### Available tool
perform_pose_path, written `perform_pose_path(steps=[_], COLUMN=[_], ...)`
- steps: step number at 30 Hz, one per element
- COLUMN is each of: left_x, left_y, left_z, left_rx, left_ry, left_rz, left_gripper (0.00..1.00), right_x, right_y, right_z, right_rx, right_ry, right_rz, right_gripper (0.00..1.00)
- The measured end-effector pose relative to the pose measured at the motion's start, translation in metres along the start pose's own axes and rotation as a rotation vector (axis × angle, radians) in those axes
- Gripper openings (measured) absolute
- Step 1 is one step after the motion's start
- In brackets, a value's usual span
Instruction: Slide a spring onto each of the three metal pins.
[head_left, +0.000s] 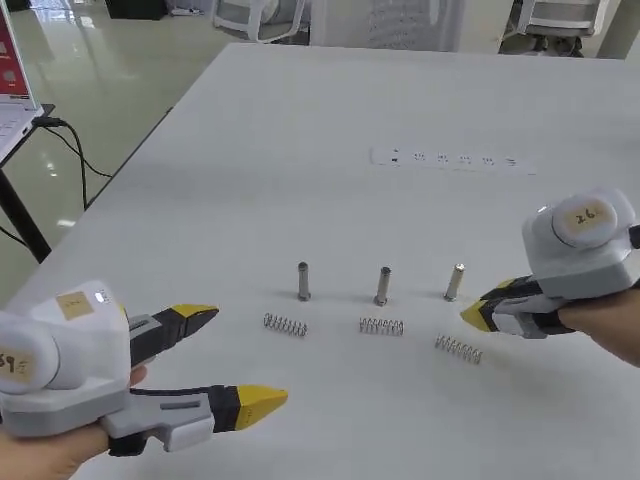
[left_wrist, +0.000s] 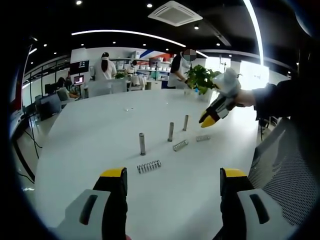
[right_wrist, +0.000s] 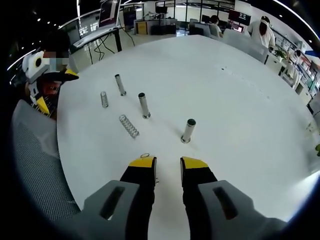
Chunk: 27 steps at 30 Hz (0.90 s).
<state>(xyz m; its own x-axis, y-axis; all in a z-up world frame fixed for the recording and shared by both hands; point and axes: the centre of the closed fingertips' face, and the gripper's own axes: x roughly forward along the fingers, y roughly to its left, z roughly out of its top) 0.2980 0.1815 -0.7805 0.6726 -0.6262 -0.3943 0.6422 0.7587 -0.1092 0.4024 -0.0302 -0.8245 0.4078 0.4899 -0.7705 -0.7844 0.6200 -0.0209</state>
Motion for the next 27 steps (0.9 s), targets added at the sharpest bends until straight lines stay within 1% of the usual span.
perform_pose_path(steps=[4,9,12,21,27], left_x=[0.000,0.000,0.001,0.000,0.001], left_y=[0.000,-0.001,-0.002,-0.001,-0.002], left_z=[-0.001,-0.001,0.000,-0.001,-0.002], left_rx=[-0.002,0.001,0.002,-0.001,-0.005], left_ry=[0.002,0.002,0.003,0.006,0.006], left_rz=[0.002,-0.002,-0.003,-0.001,-0.001], left_gripper=[0.74,0.74,0.74,0.74,0.74], right_x=[0.000,0.003,0.004,0.011,0.013], right_y=[0.006,0.007,0.013,0.020,0.022], right_z=[-0.008,-0.016,-0.021,-0.033,-0.038], right_rx=[-0.016,-0.025,-0.039,-0.083,-0.106], right_ry=[0.014,0.030,0.044,0.086,0.111], right_rz=[0.021,0.038,0.057,0.085,0.103], right_gripper=[0.21,0.21,0.21,0.21,0.20])
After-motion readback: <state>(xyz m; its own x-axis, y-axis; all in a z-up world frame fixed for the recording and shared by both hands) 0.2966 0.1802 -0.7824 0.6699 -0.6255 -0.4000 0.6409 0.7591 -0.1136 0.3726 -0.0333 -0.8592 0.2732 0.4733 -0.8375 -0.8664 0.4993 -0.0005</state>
